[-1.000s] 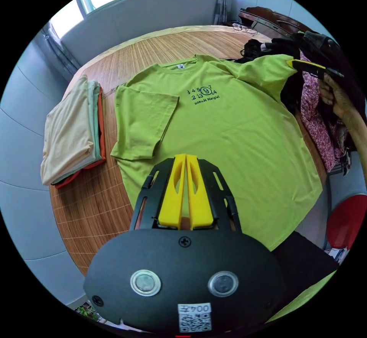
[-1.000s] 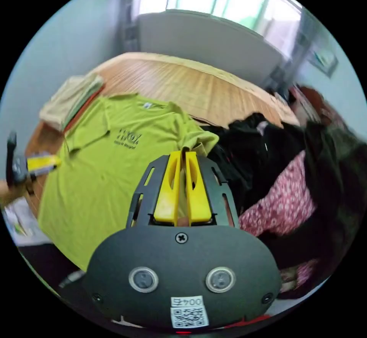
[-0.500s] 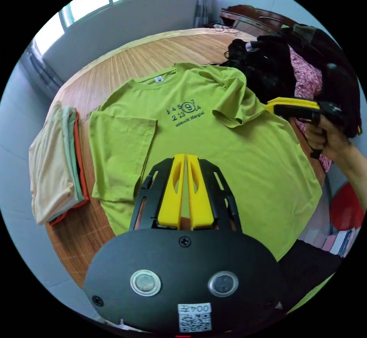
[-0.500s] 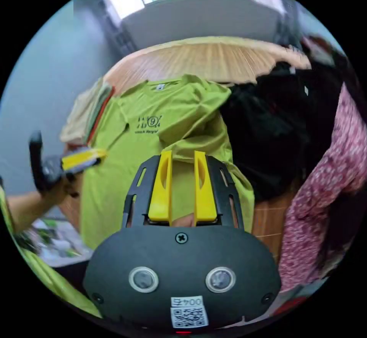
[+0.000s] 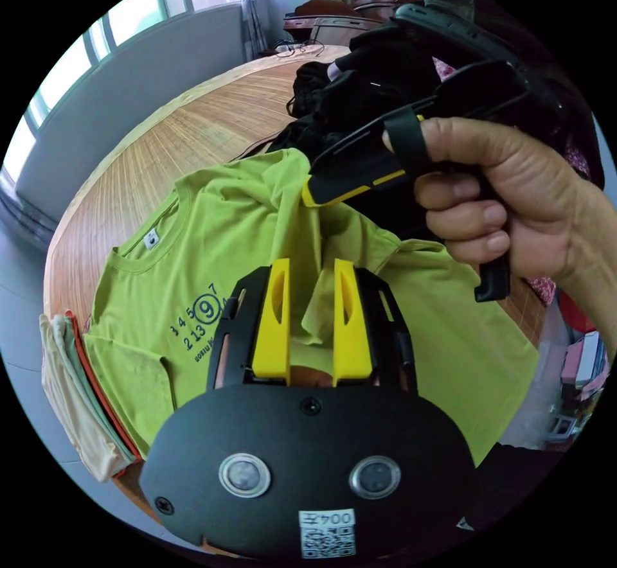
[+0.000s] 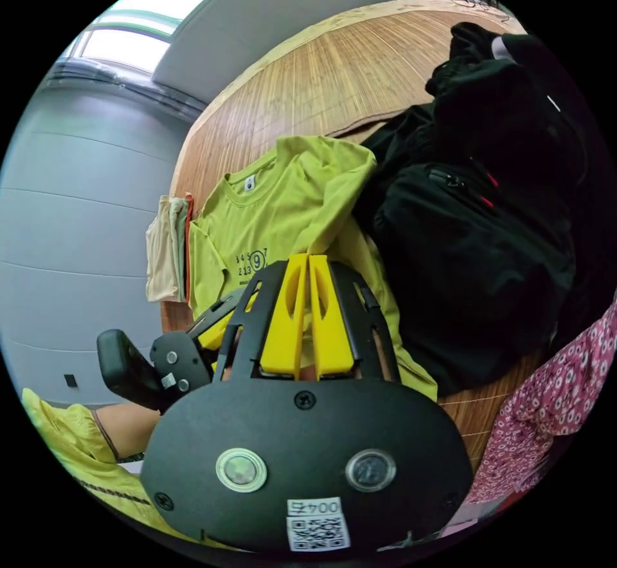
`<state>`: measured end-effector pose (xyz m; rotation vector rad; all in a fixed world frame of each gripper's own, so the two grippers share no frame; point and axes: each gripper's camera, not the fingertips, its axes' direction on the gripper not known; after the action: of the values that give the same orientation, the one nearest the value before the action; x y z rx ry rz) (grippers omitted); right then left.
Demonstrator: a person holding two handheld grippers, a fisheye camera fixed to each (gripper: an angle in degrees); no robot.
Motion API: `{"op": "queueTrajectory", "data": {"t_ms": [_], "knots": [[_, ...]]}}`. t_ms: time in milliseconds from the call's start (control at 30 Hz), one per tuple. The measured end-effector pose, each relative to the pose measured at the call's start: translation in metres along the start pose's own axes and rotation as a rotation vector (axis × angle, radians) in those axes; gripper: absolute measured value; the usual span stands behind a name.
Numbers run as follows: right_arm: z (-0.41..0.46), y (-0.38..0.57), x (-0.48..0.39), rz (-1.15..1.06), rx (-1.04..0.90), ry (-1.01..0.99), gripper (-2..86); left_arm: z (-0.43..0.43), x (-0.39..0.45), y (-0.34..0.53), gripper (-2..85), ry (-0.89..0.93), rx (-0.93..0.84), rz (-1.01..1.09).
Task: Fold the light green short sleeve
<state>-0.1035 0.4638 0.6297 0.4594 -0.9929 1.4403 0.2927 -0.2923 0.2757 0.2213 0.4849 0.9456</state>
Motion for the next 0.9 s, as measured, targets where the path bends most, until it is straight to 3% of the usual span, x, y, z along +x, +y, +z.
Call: {"op": "queueTrajectory", "data": {"t_ms": [167,367,433,500,633,767,900], "knots": [[-0.014,-0.018,-0.022,-0.070,-0.023,-0.038,-0.3,0.009,-0.033,-0.032,3.7,-0.034,-0.027,-0.075],[-0.023,-0.033,-0.039,-0.206,0.004,-0.113,4.3,0.014,-0.146,-0.049,0.8,0.461,0.009,-0.273],[-0.029,-0.031,-0.028,-0.173,0.045,-0.107,5.1,0.044,-0.205,-0.037,0.7,0.762,0.014,-0.439],[-0.031,-0.023,-0.014,-0.128,0.067,-0.099,5.6,0.073,-0.245,-0.022,0.9,0.888,0.011,-0.590],[-0.025,0.015,0.008,-0.057,0.060,-0.047,6.7,0.110,-0.295,0.003,2.9,0.879,-0.011,-0.715],[-0.020,0.066,0.014,-0.033,0.034,0.069,8.0,0.102,-0.307,-0.014,7.7,0.831,0.036,-0.564],[-0.025,0.112,0.014,-0.002,0.062,0.122,8.1,0.091,-0.301,-0.066,9.0,0.651,0.132,-0.395]]}}
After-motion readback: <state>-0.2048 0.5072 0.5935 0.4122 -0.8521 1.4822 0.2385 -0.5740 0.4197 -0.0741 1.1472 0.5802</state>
